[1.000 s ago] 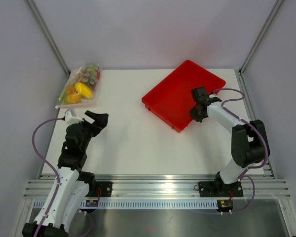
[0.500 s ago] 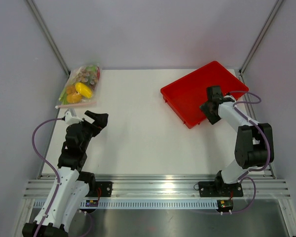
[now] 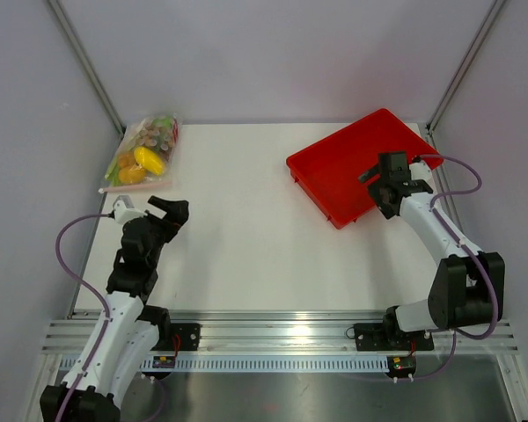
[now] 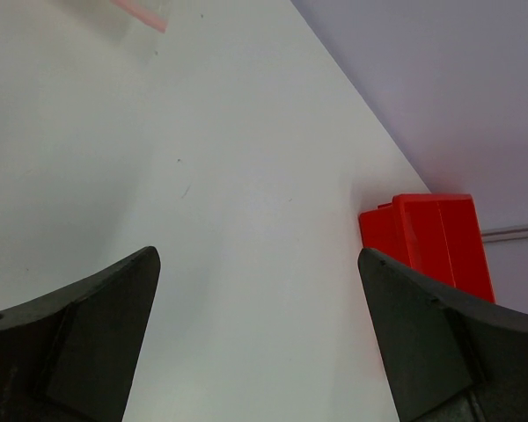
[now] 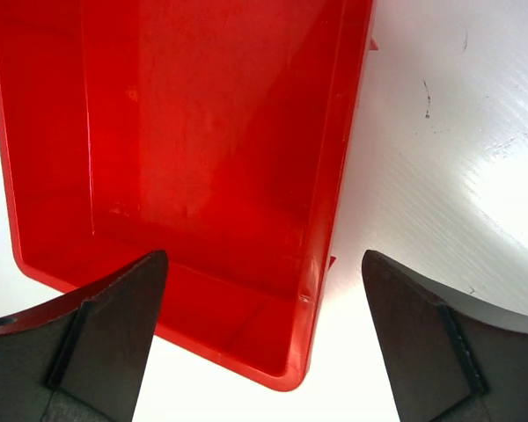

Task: Open the zip-top bag and remove the fake food
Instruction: Move the bin to the corner of the board.

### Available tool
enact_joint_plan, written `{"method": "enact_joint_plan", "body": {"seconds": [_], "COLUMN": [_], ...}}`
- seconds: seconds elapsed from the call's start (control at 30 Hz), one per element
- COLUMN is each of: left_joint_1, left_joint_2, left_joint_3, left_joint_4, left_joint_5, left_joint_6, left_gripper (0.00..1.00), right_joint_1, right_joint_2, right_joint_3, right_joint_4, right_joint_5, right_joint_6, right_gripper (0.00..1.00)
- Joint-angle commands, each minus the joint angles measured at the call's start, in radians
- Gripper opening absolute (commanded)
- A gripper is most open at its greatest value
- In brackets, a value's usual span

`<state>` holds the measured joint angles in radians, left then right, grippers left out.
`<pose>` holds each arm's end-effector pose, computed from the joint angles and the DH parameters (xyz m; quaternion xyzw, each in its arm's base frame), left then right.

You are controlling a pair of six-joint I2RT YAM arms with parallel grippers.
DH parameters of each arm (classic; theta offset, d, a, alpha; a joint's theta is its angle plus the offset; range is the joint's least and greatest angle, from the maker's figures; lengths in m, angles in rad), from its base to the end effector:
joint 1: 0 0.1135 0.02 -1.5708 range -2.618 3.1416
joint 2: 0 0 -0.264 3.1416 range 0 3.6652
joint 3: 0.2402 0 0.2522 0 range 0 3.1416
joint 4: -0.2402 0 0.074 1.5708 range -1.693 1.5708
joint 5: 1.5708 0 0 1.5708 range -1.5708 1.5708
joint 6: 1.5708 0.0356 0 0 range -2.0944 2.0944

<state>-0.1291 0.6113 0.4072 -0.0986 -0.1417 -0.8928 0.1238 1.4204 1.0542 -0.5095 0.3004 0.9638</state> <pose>0.1594 -0.0156 0.2416 -0.3384 0.7301 -0.2392 0.5433 0.2988 0.0266 0.2599 0.4256 0.8280 0.0538 0.3610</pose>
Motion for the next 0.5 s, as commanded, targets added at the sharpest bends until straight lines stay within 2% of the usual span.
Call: {"method": "enact_joint_plan", "body": {"seconds": [0.0, 0.2, 0.33, 0.47], "left_joint_1": [-0.001, 0.022, 0.052, 0.072], "left_joint_2": [0.025, 0.14, 0.266, 0.349], "left_joint_3": [-0.047, -0.09, -0.093, -0.145], "left_joint_4": [0.096, 0.155, 0.22, 0.409], "left_joint_5": [-0.11, -0.165, -0.182, -0.222], "left_joint_6": [-0.09, -0.286, -0.354, -0.428], "left_gripper": [0.99, 0.99, 0.99, 0.99], "right_joint_1": [0.005, 0.004, 0.004, 0.004], "right_joint_2": [-0.078, -0.212, -0.264, -0.278], "right_joint_3": [-0.051, -0.146, -0.166, -0.19], "right_joint_4": [0.058, 0.152, 0.161, 0.193], "right_joint_5": [-0.007, -0.032, -0.032, -0.053], "right_joint_6": [-0.031, -0.042, -0.045, -0.042], "right_gripper": [1.0, 0.99, 0.99, 0.99]}}
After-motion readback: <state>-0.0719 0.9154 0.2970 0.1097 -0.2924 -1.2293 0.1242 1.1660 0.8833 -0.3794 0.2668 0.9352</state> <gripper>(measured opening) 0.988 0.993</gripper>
